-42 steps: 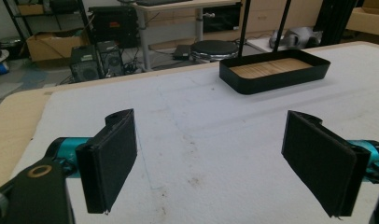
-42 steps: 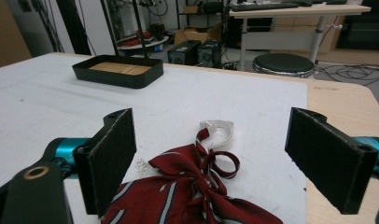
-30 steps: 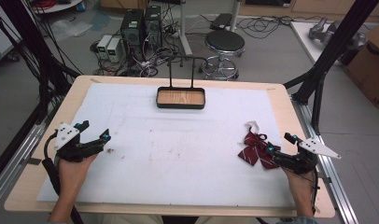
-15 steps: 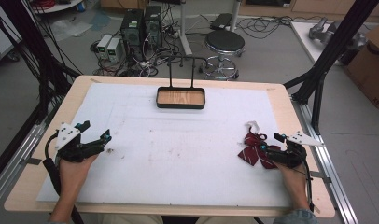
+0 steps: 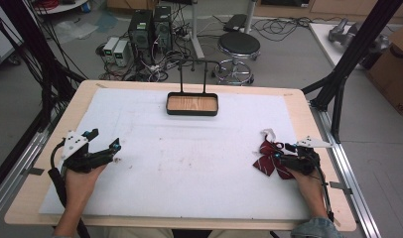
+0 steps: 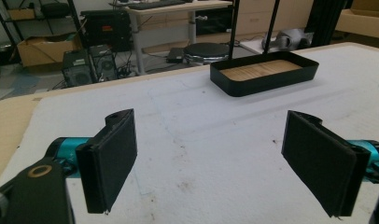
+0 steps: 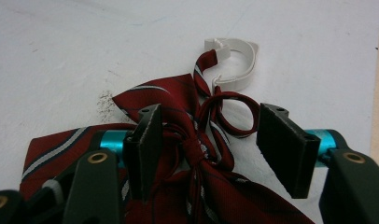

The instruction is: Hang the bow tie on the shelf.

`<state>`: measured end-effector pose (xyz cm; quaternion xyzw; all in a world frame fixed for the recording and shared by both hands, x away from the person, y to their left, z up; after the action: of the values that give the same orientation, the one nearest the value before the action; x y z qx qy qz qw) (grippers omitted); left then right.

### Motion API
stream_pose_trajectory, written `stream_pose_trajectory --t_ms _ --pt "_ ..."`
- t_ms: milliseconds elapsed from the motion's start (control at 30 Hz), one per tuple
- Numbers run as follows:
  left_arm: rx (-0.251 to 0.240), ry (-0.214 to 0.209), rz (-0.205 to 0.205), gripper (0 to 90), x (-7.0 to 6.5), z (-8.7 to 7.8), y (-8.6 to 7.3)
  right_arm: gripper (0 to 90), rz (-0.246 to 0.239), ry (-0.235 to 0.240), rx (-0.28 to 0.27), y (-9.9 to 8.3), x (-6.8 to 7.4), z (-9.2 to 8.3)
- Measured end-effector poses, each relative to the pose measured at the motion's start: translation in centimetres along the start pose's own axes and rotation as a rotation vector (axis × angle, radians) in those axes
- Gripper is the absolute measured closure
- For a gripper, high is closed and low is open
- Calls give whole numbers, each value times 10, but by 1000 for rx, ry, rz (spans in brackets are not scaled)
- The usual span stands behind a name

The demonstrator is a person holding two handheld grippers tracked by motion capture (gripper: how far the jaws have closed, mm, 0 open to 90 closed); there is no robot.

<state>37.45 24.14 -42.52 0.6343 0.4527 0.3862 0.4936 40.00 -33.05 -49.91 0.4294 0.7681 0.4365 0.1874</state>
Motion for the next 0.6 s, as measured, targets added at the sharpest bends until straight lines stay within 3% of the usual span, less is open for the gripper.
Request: stream_pose_trajectory --t_ms 100,200,233,267,300,467,600 --pt "5 -4 3 185 0 0 -1 449 11 2 4 0 0 0" --pt "3 -6 7 185 -1 0 0 476 2 4 44 -2 0 4" --pt "2 -6 7 185 -1 -1 0 529 -23 -1 90 -5 2 8" --pt "2 -6 7 185 -1 -1 0 529 -23 -1 90 -5 2 8" --pt "0 -5 2 185 -1 0 0 609 -48 9 104 -6 5 9" --pt "10 -10 6 185 -2 2 -2 724 -53 31 105 -6 8 9" --pt "6 -10 9 185 -3 1 -2 737 -57 24 106 -5 10 8"
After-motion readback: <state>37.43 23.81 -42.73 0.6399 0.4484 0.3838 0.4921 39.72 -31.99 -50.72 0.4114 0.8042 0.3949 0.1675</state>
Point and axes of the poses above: each handheld gripper's, and its own axes: z roughly forward along the jaws, y roughly out of its top, x roughly to its left, the point moved 9 cm from there along z, roughly forward along the jaws, and after that the axes turned 6 degrees about y, right-handed, at the moved point
